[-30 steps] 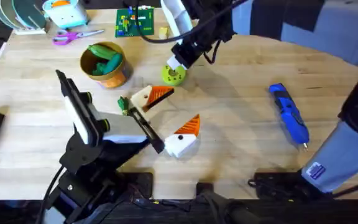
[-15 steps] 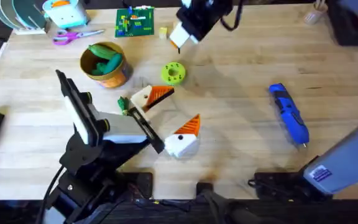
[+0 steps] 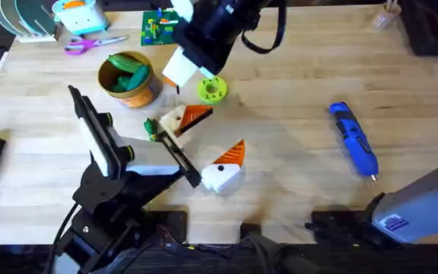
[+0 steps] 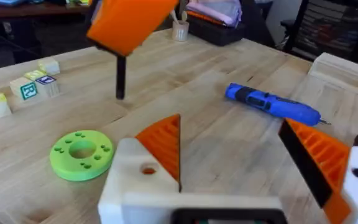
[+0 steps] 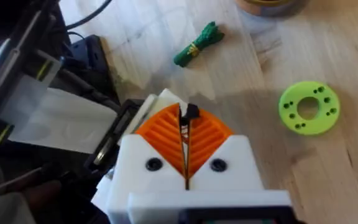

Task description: Pick up the gripper from the table and insert it into the empty holder that is missing its gripper. Then pick up a screw, insert it into the mounting hole, and use the screwdriver to tighten it. Finally, clean up the table by picking up the vegetable and placing it into the bucket.

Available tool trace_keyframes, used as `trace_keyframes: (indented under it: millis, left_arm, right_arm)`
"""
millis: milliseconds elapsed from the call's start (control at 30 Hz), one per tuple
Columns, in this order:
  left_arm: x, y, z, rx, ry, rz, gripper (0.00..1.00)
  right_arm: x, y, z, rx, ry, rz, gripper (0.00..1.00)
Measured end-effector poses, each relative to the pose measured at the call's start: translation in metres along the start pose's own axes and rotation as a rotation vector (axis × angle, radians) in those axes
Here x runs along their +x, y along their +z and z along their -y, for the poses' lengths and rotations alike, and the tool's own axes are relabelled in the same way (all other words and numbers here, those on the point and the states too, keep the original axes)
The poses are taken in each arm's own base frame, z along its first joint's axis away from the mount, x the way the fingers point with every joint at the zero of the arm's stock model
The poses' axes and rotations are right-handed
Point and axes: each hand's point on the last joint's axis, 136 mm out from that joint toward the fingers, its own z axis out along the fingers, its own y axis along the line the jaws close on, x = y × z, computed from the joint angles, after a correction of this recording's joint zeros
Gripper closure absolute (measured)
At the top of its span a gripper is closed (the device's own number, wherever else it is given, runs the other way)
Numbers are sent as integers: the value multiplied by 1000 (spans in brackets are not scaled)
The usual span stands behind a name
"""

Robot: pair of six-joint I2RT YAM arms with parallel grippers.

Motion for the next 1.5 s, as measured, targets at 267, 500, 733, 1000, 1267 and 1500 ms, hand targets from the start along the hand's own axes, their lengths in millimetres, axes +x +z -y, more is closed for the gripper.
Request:
trace_keyframes:
  millis: [267,500,733,1000,1267,1500]
  left_arm:
    - [0,0,0,0,0,0,9]
    - [0,0,0,0,0,0,9]
    - [0,0,0,0,0,0,9]
    - [0,0,0,0,0,0,9]
    - [0,0,0,0,0,0,9]
    - [0,0,0,0,0,0,9]
  right_arm:
    - [-3,4,-20,-66,-21,4,994]
    - [7,15,-28,-94,-19,-32,994]
    - [11,15,-29,-97,-11,-47,994]
    - [14,25,-25,-102,0,-69,994]
    - [19,32,-20,-89,10,-95,994]
    - [23,36,-18,-84,15,-109,994]
